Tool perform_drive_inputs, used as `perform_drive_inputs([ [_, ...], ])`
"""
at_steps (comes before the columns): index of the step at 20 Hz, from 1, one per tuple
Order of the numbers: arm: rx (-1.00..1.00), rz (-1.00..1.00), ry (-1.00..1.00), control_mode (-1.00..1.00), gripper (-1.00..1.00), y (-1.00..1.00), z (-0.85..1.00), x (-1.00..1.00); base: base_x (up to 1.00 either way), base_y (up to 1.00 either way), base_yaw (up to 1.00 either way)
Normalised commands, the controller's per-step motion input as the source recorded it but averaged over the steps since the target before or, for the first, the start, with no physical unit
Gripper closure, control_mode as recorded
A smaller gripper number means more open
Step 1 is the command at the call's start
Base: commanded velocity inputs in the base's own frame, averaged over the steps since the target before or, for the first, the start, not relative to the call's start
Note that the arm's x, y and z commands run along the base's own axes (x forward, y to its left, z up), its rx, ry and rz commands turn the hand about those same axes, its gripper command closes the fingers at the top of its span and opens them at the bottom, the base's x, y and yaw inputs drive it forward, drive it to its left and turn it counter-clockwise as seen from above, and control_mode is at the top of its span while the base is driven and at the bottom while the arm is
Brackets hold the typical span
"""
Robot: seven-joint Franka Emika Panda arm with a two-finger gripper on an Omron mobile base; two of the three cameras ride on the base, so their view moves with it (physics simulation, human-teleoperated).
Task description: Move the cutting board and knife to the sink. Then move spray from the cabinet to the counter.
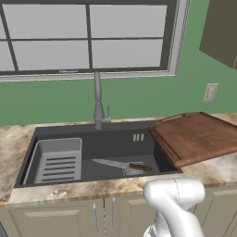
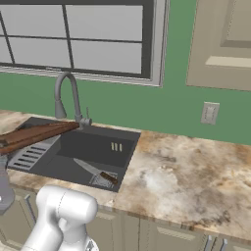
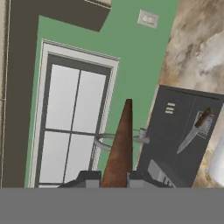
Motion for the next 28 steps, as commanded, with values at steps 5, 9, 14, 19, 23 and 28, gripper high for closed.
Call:
perform_drive_inputs([
  [5, 0.00, 0.18, 0.27, -1.00, 1.00, 0.00, -0.10, 0.69, 0.00, 0.00, 0.00],
  [9, 0.00, 0.23, 0.21, -1.00, 1.00, 0.00, -0.12, 0.58, 0.00, 0.00, 0.00],
  [14, 0.00, 0.27, 0.08, -1.00, 1.00, 0.00, -0.24, 0.52, 0.00, 0.00, 0.00],
  [19, 0.09, 0.22, 0.01, -1.00, 1.00, -0.02, -0.39, 0.27, 0.00, 0.00, 0.00],
  [23, 0.01, 0.18, 0.00, -1.00, 1.00, -0.09, -0.23, 0.26, 0.00, 0.00, 0.00],
  [28, 0.01, 0.11, 0.09, -1.00, 1.00, -0.13, -0.03, 0.61, 0.00, 0.00, 0.00],
])
